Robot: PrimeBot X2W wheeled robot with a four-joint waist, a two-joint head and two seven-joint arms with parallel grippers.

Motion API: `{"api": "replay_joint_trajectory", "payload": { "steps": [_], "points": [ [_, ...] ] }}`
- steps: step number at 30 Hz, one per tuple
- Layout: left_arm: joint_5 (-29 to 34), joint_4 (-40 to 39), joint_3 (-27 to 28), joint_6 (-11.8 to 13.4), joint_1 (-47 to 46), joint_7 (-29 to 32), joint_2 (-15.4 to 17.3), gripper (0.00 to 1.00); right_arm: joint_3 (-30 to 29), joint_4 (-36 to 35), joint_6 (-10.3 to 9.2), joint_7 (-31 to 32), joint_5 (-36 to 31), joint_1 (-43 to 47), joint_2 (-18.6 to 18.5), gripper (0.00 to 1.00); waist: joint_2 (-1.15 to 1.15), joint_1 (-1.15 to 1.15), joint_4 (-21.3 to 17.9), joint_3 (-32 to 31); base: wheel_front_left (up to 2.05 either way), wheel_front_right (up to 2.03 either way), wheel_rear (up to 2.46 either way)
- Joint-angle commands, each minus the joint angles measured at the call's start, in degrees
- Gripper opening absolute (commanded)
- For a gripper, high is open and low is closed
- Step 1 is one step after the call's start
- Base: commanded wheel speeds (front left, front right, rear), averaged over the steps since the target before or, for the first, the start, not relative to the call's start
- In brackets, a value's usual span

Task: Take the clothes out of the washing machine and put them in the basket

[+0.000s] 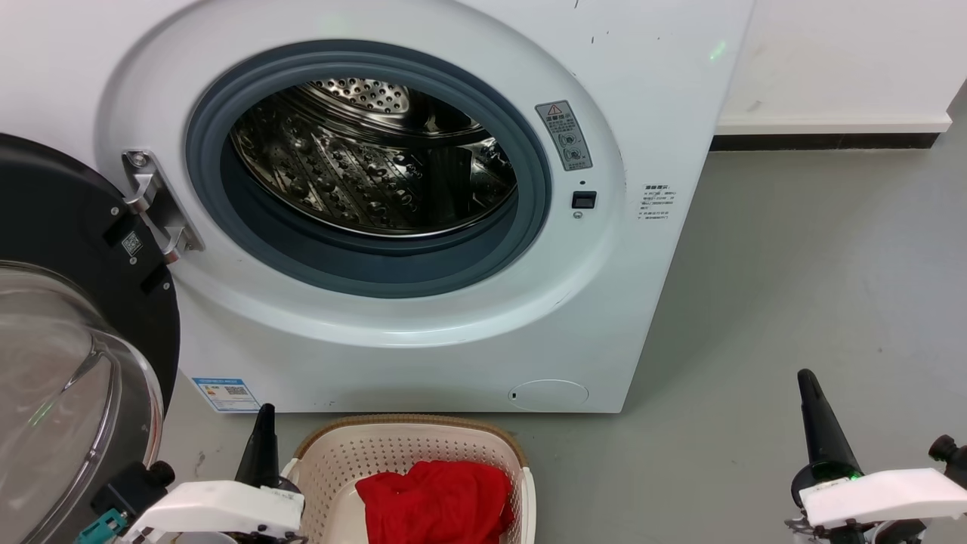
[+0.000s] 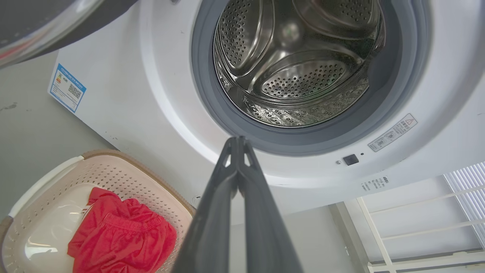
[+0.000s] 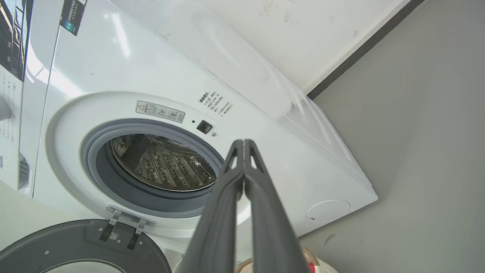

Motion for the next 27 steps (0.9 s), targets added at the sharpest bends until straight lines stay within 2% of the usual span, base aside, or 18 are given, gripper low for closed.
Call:
{"api": "replay_joint_trajectory", "payload": {
  "steps": [1,27],
  "points": [
    [-2.0,-0.3,0.5,-0.4,-1.5,0.4,0.0,0.0,-0.2,-0.1,0.01,0.5,2.2,-1.5,-0.5,0.0,0.0,-0.01,0.0,0.0,0.0,0.0,0.0],
    [-18.5,1.2,2.0,-2.7,-3.8,4.4,0.0,0.0,-1.2,2.9,0.0,4.5,19.1,-4.2,-0.5,0.0,0.0,-0.01,0.3,-0.4,0.0,0.0,0.0]
  ]
}}
